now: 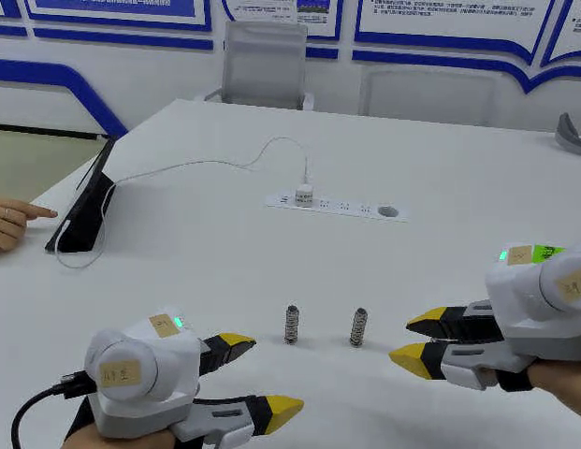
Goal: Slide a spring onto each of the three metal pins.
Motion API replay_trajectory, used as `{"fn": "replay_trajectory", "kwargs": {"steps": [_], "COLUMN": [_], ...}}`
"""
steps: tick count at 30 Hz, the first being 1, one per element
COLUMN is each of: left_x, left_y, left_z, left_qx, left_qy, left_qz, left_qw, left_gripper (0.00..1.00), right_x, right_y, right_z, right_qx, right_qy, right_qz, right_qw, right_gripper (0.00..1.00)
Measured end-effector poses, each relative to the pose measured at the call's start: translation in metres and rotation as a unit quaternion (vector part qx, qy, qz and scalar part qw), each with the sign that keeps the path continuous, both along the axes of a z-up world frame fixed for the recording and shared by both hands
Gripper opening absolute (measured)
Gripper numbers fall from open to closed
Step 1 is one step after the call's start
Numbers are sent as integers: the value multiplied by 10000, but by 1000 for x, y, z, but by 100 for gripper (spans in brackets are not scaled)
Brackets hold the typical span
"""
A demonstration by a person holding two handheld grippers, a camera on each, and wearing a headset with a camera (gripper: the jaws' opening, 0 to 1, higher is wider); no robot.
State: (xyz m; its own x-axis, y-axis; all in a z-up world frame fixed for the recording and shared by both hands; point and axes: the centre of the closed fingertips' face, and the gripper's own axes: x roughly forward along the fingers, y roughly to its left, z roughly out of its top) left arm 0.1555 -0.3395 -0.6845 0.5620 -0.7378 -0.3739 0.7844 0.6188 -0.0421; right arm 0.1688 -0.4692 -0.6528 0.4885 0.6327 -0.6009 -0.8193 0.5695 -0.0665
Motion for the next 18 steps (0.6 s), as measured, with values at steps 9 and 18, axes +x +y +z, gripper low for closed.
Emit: {"fn": "replay_trajectory", "kwargs": {"steps": [9, 18], "left_x": [0, -1], "left_y": [0, -1], "left_z": [-2, -3], "left_qx": [-13, 5], "left_qy": [28, 51], "left_qz": [2, -13], "left_qw": [10000, 10000], "left_gripper": [60, 61], "right_x": [-5, -6], "right_y": [-28, -55], "right_z": [-5, -11], "right_qx": [133, 200], "right_qy": [-28, -38], "right_qz": [-386, -716], "right_qw": [9992, 9972], "right_gripper": [30, 38]}}
